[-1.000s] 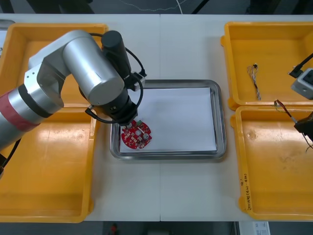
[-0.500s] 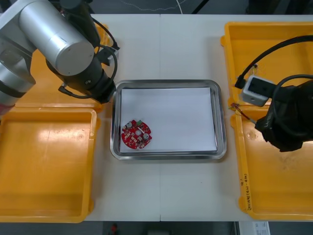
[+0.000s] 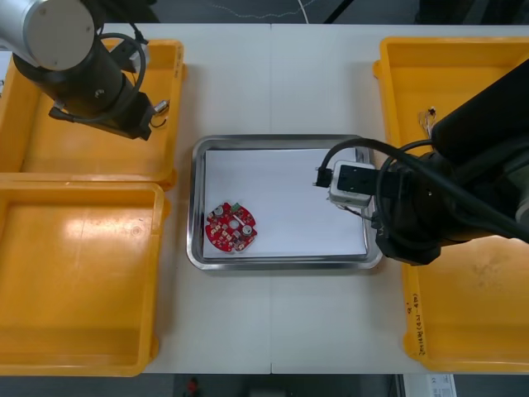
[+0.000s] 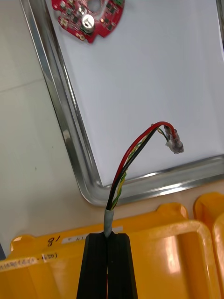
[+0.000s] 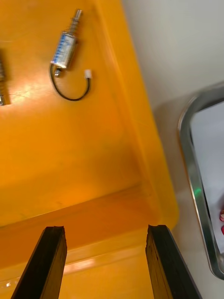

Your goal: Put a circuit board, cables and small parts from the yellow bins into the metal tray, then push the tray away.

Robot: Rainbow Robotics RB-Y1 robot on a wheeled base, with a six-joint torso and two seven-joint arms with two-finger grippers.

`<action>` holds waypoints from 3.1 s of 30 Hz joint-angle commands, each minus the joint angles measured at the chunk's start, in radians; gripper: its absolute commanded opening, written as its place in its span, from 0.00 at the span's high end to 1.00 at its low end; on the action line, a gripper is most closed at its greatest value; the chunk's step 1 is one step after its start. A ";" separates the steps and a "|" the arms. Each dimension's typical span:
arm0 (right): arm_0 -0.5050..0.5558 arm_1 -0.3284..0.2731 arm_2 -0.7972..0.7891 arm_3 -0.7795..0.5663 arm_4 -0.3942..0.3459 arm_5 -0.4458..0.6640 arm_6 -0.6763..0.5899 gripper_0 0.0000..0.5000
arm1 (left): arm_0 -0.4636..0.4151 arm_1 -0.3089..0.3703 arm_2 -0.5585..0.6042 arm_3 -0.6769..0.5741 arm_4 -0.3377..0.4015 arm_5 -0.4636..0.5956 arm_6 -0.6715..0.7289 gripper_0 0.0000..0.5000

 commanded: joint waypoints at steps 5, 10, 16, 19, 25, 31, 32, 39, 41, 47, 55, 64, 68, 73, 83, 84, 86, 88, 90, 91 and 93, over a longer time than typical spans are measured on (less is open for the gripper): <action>-0.058 0.074 0.133 0.063 0.104 -0.097 0.158 1.00 | -0.111 0.035 0.031 0.176 -0.005 -0.063 -0.227 0.00; -0.058 0.093 0.206 0.099 0.196 -0.150 0.258 1.00 | -0.156 0.032 0.030 0.317 -0.008 -0.137 -0.317 0.00; -0.058 0.125 0.285 0.169 0.282 -0.215 0.301 1.00 | -0.173 0.030 0.030 0.409 -0.005 -0.210 -0.399 0.00; -0.058 0.140 0.324 0.206 0.322 -0.253 0.307 1.00 | -0.183 0.023 0.030 0.449 -0.006 -0.246 -0.414 0.00; -0.058 0.151 0.408 0.293 0.380 -0.347 0.313 1.00 | -0.209 -0.023 0.030 0.520 -0.049 -0.310 -0.429 0.00; -0.058 0.151 0.459 0.402 0.348 -0.437 0.325 1.00 | -0.232 -0.079 0.030 0.616 -0.086 -0.381 -0.446 0.00; -0.058 0.151 0.463 0.418 0.348 -0.448 0.325 1.00 | -0.237 -0.088 0.031 0.636 -0.089 -0.394 -0.449 0.00; -0.056 0.153 0.469 0.493 0.343 -0.494 0.330 1.00 | -0.254 -0.123 0.031 0.705 -0.112 -0.457 -0.468 0.00; -0.055 0.157 0.469 0.501 0.342 -0.494 0.330 1.00 | -0.254 -0.129 0.030 0.711 -0.124 -0.465 -0.471 0.00; -0.056 0.157 0.469 0.502 0.348 -0.496 0.330 1.00 | -0.266 -0.149 0.030 0.756 -0.150 -0.508 -0.477 0.00; -0.056 0.160 0.445 0.485 0.371 -0.509 0.333 0.04 | -0.283 -0.178 0.030 0.848 -0.158 -0.615 -0.500 0.00; -0.056 0.168 0.400 0.484 0.355 -0.503 0.344 0.00 | -0.283 -0.184 0.030 0.900 -0.154 -0.686 -0.520 0.00; -0.056 0.168 0.394 0.461 0.378 -0.500 0.348 0.00 | -0.282 -0.189 0.030 0.929 -0.146 -0.715 -0.532 0.00; -0.056 0.170 0.390 0.438 0.401 -0.483 0.342 0.00 | -0.280 -0.195 0.028 0.942 -0.143 -0.718 -0.535 0.00; -0.056 0.245 0.238 0.430 0.401 -0.341 0.341 0.00 | -0.278 -0.201 0.004 0.978 -0.118 -0.723 -0.535 0.00; -0.056 0.251 0.226 0.428 0.401 -0.328 0.341 0.00 | -0.280 -0.200 0.004 0.980 -0.117 -0.723 -0.535 0.00; -0.059 0.266 0.161 0.424 0.397 -0.272 0.339 0.00 | -0.280 -0.201 0.004 0.983 -0.112 -0.724 -0.537 0.00; -0.064 0.272 0.123 0.422 0.392 -0.227 0.339 0.00 | -0.278 -0.201 0.004 0.986 -0.109 -0.724 -0.535 0.00; -0.073 0.271 0.075 0.416 0.389 -0.161 0.336 0.00 | -0.278 -0.201 0.004 0.988 -0.106 -0.724 -0.537 0.00; -0.074 0.272 0.063 0.413 0.389 -0.143 0.334 0.00 | -0.280 -0.201 0.004 0.988 -0.106 -0.724 -0.535 0.00; -0.084 0.272 0.006 0.396 0.389 -0.069 0.327 0.00 | -0.278 -0.201 0.004 0.988 -0.103 -0.724 -0.535 0.00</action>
